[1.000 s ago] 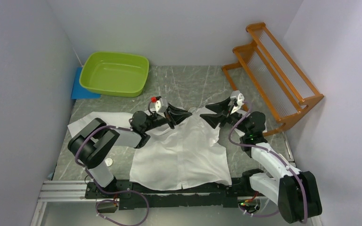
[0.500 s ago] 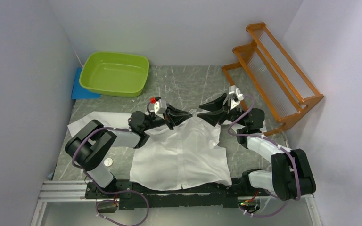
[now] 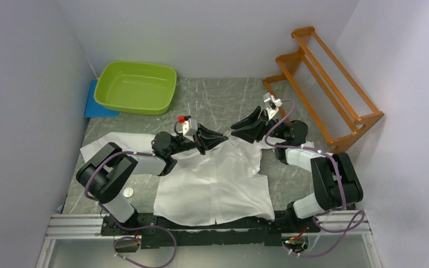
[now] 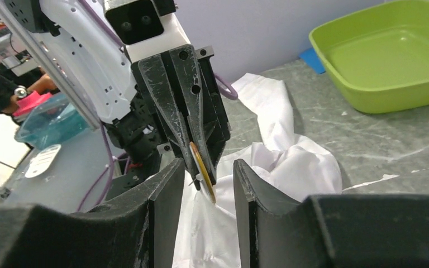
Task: Pin the brooch onto the clothing
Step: Pin the brooch to the clothes.
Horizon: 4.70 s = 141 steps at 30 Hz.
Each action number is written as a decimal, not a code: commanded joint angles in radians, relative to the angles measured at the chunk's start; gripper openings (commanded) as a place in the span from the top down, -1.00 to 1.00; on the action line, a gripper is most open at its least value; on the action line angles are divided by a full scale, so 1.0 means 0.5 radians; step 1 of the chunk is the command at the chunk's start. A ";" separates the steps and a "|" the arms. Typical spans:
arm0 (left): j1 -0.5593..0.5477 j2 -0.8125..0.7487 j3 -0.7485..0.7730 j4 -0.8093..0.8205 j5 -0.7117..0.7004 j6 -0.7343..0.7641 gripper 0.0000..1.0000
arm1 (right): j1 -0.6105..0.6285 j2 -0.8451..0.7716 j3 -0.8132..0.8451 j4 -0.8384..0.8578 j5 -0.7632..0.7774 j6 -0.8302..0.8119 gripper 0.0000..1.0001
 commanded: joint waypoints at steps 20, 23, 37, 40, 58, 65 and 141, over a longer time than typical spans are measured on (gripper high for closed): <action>0.120 -0.516 -0.009 -0.750 -0.022 0.419 -0.47 | 0.030 -0.129 0.144 -0.366 -0.189 -0.355 1.00; 0.121 -0.711 0.179 -1.597 -0.044 0.770 -0.40 | 0.074 -0.310 0.242 -1.364 -0.094 -1.028 1.00; 0.124 -0.760 0.758 -3.138 -0.007 1.445 -0.04 | 0.361 -0.393 0.679 -3.043 0.371 -2.325 1.00; 0.125 -0.750 0.783 -3.155 0.049 1.484 0.00 | 0.390 -0.384 0.735 -3.180 0.414 -2.404 1.00; 0.124 -0.422 0.984 -3.249 0.346 1.739 0.19 | 0.459 -0.385 0.779 -3.223 0.455 -2.408 1.00; 0.124 -0.377 0.947 -3.088 0.346 1.622 0.28 | 0.489 -0.369 0.803 -3.254 0.469 -2.432 1.00; 0.198 -0.511 0.376 -1.716 0.474 0.771 0.95 | 0.443 -0.642 0.097 -1.911 0.673 -1.912 -0.23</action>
